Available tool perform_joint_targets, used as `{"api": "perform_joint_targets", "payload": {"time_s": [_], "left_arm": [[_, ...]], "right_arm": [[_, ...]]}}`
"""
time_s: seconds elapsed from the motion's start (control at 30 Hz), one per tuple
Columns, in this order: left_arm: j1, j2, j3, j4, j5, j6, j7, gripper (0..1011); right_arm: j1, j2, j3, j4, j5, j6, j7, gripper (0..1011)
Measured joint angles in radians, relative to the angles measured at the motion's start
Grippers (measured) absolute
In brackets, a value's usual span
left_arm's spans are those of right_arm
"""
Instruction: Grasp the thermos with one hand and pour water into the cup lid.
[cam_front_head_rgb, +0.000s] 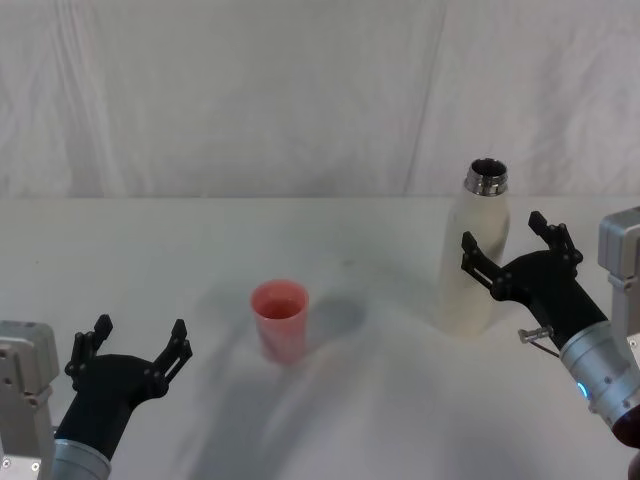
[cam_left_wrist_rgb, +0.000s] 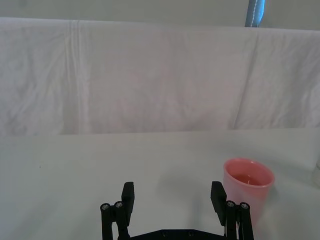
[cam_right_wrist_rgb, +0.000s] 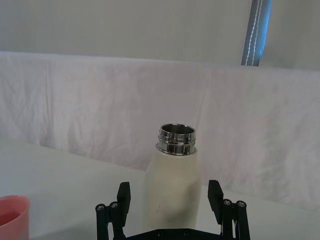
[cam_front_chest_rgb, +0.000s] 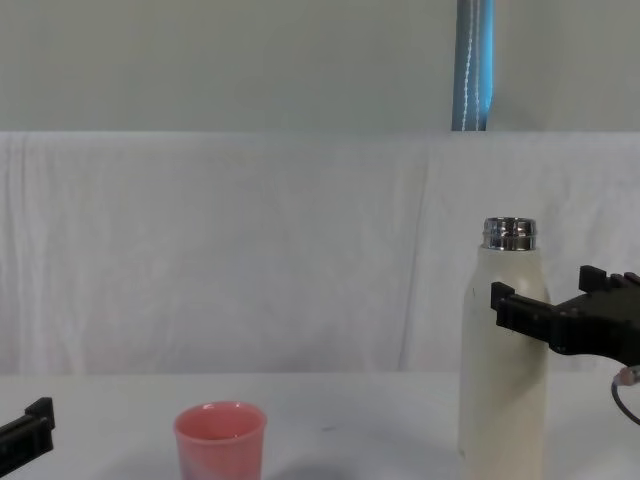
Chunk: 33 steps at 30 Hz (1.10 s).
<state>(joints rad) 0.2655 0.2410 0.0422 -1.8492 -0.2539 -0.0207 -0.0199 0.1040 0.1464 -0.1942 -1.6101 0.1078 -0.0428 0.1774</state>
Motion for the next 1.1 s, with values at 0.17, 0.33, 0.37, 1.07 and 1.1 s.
{"api": "perform_joint_targets", "payload": {"time_s": [0.17,0.33,0.37,1.07,1.1], "left_arm": [[0.000,0.000,0.000,0.000,0.000,0.000,0.000,1001],[0.000,0.000,0.000,0.000,0.000,0.000,0.000,1001],[0.000,0.000,0.000,0.000,0.000,0.000,0.000,1001],[0.000,0.000,0.000,0.000,0.000,0.000,0.000,1001],[0.000,0.000,0.000,0.000,0.000,0.000,0.000,1001]], "right_arm": [[0.023,-0.005,-0.004,0.024,-0.002,0.002,0.000,1000],[0.044,-0.015,-0.008,0.050,-0.001,0.004,0.001,1000],[0.047,-0.017,-0.008,0.054,0.000,0.005,0.001,1000],[0.097,-0.049,-0.010,0.150,0.020,0.009,-0.005,1000],[0.098,-0.050,-0.011,0.152,0.020,0.009,-0.007,1000]]}}
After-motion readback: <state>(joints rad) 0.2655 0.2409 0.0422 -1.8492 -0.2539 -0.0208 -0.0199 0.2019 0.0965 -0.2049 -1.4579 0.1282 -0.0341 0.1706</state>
